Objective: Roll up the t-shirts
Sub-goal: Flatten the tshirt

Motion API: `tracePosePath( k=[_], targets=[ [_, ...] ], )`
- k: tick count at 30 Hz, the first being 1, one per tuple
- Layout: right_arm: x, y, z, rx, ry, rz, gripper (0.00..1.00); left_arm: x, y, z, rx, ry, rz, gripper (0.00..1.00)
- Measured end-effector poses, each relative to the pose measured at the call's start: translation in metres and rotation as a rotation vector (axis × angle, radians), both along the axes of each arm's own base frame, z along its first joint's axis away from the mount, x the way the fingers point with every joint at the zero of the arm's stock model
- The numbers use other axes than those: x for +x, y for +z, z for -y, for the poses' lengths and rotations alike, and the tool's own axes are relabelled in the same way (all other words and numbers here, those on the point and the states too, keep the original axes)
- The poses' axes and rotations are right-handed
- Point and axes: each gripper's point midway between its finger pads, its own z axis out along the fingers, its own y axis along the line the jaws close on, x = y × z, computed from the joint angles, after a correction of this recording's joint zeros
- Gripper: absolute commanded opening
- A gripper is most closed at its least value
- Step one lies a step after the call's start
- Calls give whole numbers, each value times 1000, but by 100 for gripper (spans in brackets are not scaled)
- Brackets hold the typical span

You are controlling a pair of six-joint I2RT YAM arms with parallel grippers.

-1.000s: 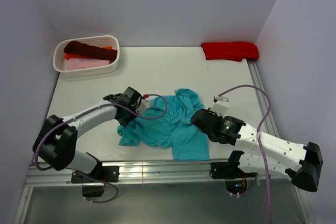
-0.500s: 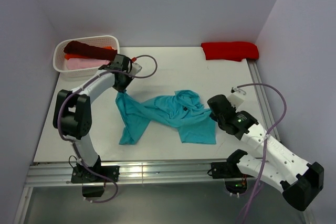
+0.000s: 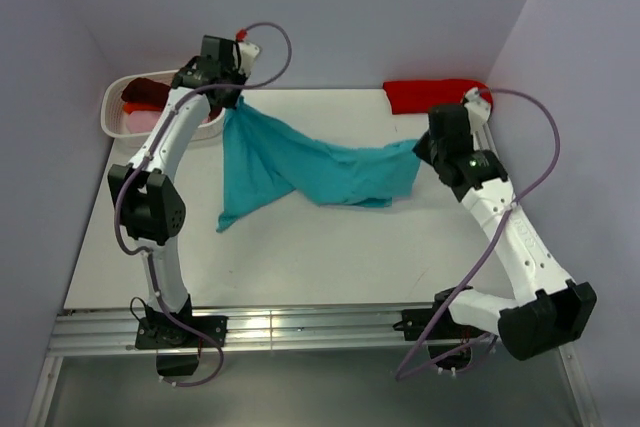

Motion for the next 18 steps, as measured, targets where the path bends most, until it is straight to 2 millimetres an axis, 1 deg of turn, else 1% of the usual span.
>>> tracePosePath(
  k=[1, 3, 6, 8, 10, 12, 14, 16, 18],
  targets=[
    [15, 20, -1, 7, 8, 40, 0, 9, 17, -2, -18, 11, 42, 0],
    [38, 56, -1, 14, 23, 102, 0, 27, 49, -11, -49, 38, 117, 0],
    [77, 120, 0, 21, 47, 231, 0, 52, 95, -26, -85, 77, 241, 0],
    [102, 160, 1, 26, 64, 313, 0, 62, 119, -37, -102, 94, 313, 0],
    [124, 193, 3, 31, 80, 389, 0, 68, 131, -46, -116, 105, 361, 0],
    [141, 216, 7, 33, 94, 442, 0, 74, 142, -52, -135, 108, 405, 0],
    [156, 232, 9, 36, 105, 486, 0, 78, 148, -54, -160, 109, 432, 0],
    [169, 244, 12, 35, 116, 516, 0, 82, 153, -54, -184, 100, 453, 0],
    [177, 253, 13, 31, 125, 541, 0, 84, 159, -54, -198, 88, 473, 0]
  ],
)
